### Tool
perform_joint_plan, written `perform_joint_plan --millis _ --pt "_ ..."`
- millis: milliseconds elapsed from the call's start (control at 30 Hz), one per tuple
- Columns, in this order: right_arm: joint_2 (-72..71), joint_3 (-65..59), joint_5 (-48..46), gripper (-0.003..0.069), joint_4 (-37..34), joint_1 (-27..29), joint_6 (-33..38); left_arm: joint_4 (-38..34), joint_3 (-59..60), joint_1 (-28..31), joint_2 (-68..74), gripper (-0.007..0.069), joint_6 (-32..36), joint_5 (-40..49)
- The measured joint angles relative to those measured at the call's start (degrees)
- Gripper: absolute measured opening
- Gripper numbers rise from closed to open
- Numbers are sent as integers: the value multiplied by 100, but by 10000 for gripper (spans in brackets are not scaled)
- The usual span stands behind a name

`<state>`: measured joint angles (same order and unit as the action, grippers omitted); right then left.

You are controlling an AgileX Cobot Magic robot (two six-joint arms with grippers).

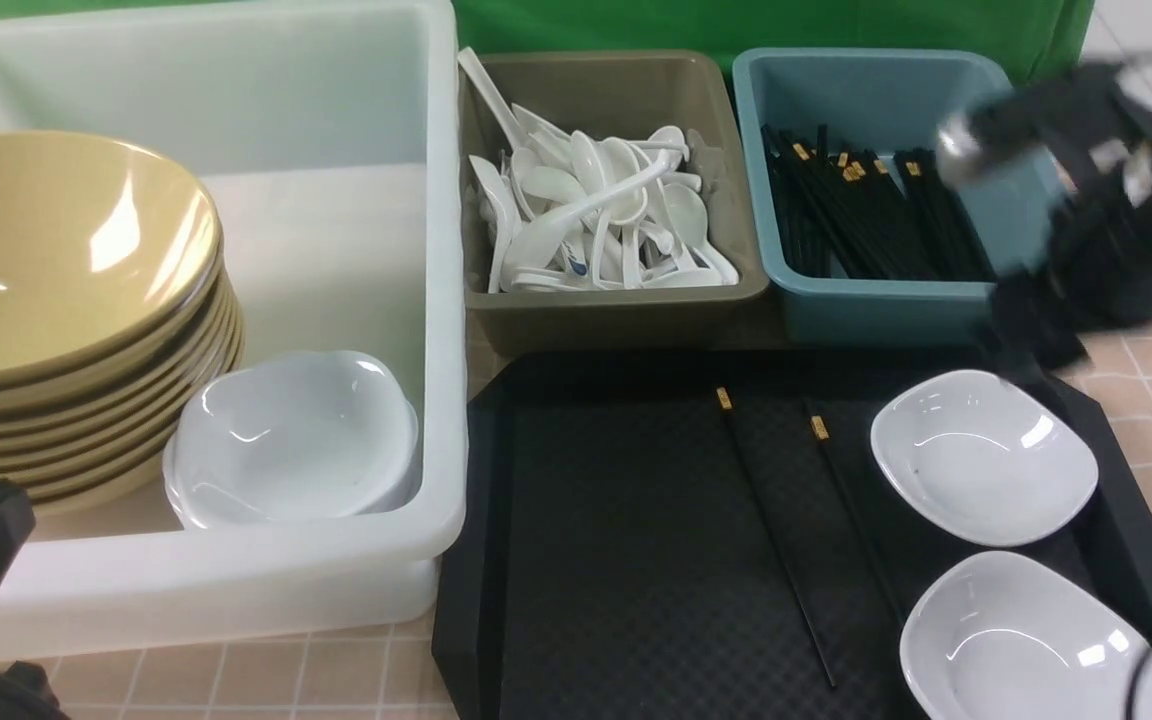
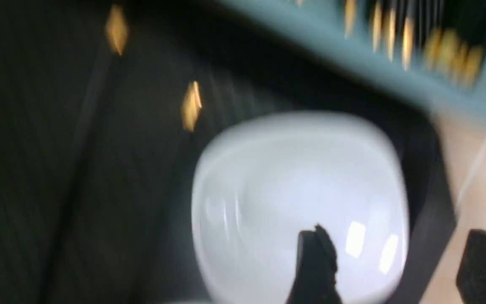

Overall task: On brown table put chopsticks spoon bowls plates into blue grey white boxes.
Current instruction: 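Reach for and grasp the small white dish on the black tray, then place the white bowl into the white bin on top of the stacked bowls with the right gripper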

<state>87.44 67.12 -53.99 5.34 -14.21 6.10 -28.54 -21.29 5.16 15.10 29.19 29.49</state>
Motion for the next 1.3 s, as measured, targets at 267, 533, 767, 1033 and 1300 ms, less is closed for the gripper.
perform_joint_plan --millis 267,533,767,1033,1300 --pt "38 -1680 336 475 -16 0 -187 0 0 0 0 2 0 -102" --pt "641 -1761 472 360 -454 0 70 40 0 0 -73 2 23 -129" --pt "136 -1268 -83 106 -1279 -11 659 342 0 0 -712 2 59 -129" --pt "-914 558 -18 71 -2733 -628 1303 417 181 0 -902 2 88 -392" --pt "273 1055 2868 71 -4327 -2757 2674 417 208 0 -904 2 88 -444"
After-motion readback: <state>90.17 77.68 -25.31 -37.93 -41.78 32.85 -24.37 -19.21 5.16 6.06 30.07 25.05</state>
